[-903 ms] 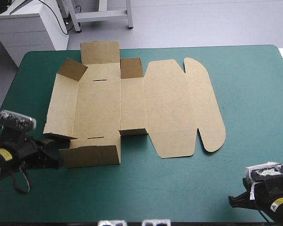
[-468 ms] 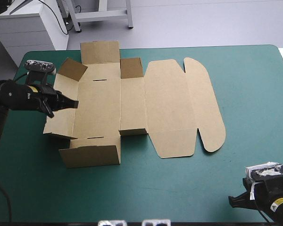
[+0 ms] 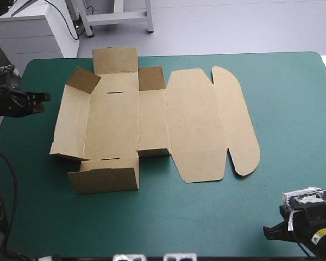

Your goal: Fold the box

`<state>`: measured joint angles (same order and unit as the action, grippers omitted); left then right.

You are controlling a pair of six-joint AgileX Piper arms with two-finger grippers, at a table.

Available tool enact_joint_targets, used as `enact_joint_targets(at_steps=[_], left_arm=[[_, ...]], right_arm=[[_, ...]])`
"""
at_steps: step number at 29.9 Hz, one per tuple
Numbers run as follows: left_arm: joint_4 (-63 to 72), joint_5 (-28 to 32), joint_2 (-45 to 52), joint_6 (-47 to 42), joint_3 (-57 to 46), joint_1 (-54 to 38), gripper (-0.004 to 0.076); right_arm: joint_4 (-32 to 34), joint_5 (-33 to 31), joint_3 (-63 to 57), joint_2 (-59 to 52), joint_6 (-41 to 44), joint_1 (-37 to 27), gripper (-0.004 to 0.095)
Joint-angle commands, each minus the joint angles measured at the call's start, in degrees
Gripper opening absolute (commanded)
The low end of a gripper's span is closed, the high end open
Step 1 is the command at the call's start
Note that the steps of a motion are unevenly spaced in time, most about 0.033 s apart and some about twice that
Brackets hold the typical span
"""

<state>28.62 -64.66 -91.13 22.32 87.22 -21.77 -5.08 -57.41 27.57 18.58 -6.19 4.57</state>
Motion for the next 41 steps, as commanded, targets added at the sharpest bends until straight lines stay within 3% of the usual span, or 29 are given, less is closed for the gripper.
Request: enact_joint_targets(at_steps=[1,8,11,14,19,21,26,41], left_arm=[[5.6,-0.8,0.0,2.4,2.0,-3.4,-0.0008],[5.3,-1.3,-1.7,4.0,2.0,-4.7,-0.0004],[5.5,-1.7,-1.7,4.0,2.0,-4.7,0.0041],[5.3,-2.1,-1.9,4.0,2.0,-4.7,0.0174],[5.3,-3.5,-3.6,4.0,2.0,-4.7,0.0501],[5.5,-5.5,-5.0,4.0,2.0,-4.7,0.0559],[7.5,-9.1,-9.1,4.1,1.9,-4.7,0.0546],[16.3,-7.2,-14.3,9.7,-4.0,-0.6,0.0546]], right_arm=[[-0.3,2.9,1.3,0.4,-0.4,0.2,-0.0020],[-0.3,2.9,1.3,0.4,-0.4,0.2,-0.0020],[-0.3,2.9,1.3,0.4,-0.4,0.2,-0.0020],[-0.3,2.9,1.3,0.4,-0.4,0.2,-0.0020],[-0.3,2.9,1.3,0.4,-0.4,0.2,-0.0020],[-0.3,2.9,1.3,0.4,-0.4,0.2,-0.0020],[-0.3,2.9,1.3,0.4,-0.4,0.2,-0.0020],[-0.3,2.9,1.3,0.4,-0.4,0.2,-0.0020]])
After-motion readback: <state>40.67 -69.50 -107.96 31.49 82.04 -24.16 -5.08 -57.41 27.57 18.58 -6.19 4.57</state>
